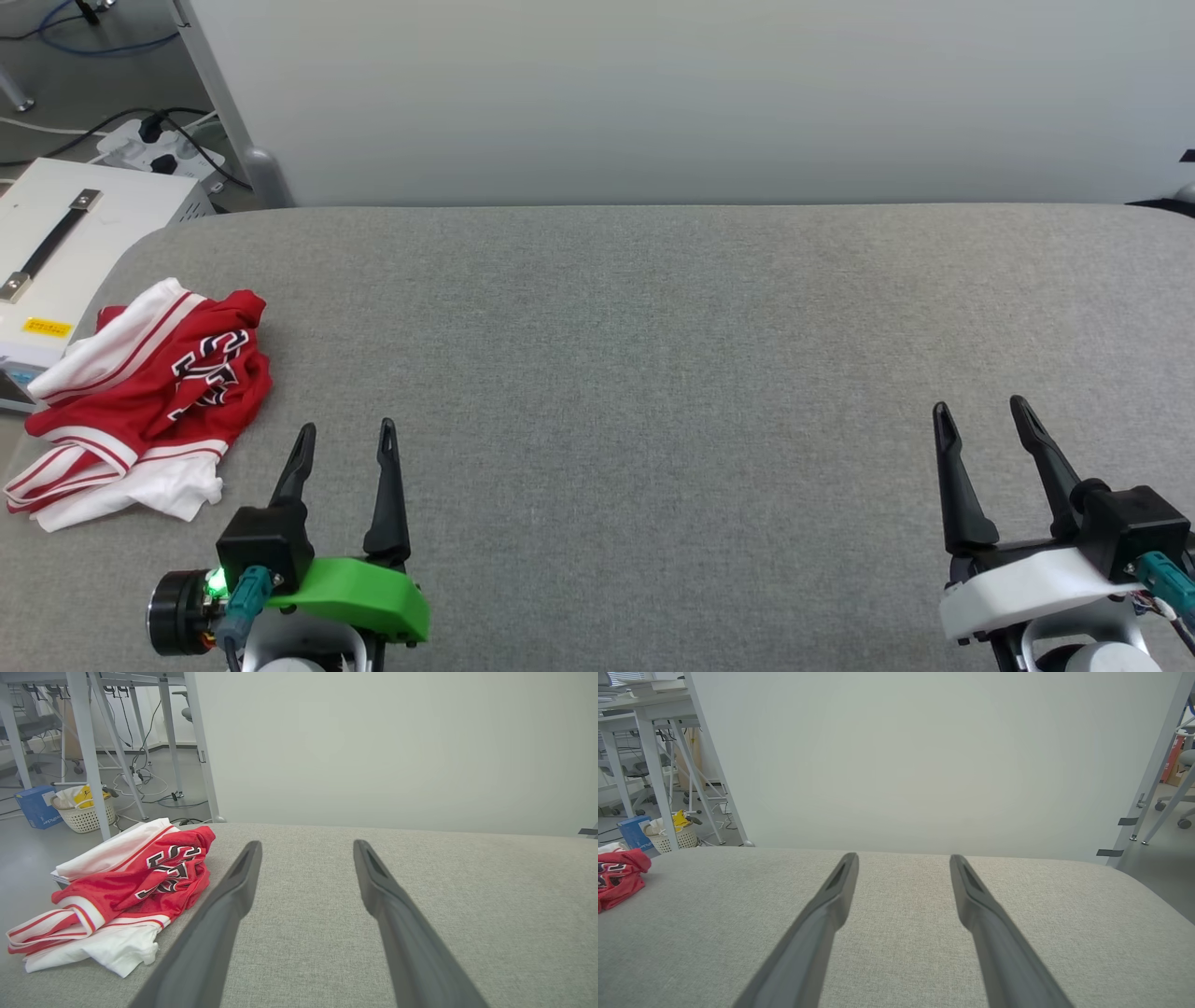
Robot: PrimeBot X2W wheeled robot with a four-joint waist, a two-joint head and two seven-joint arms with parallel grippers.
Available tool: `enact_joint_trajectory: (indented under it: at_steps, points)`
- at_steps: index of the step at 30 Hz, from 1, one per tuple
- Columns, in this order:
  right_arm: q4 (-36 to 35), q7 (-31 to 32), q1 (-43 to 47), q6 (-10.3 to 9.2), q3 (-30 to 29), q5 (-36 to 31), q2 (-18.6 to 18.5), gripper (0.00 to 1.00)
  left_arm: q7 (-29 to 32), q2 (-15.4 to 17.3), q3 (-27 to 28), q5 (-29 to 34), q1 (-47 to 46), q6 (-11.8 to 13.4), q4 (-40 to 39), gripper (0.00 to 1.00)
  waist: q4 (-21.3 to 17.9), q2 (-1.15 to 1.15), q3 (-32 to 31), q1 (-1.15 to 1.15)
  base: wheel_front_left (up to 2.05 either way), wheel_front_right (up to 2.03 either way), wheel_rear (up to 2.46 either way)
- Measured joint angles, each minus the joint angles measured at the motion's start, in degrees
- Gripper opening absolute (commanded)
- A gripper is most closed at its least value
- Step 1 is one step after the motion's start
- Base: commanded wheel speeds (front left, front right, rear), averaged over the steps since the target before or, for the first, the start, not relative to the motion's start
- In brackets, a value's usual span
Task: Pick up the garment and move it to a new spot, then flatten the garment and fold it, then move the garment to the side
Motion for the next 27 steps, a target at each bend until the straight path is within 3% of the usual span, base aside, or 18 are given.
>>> enact_joint_trajectory:
  at_steps: [27]
  points:
    - [-0.6,-3.3,1.1,0.00,0.3,0.9,0.0,1.00,-3.2,0.0,-0.7,-1.8,0.4,0.0,1.3,1.00,0.2,0.00,0.6,0.00,0.00,0.00,0.00]
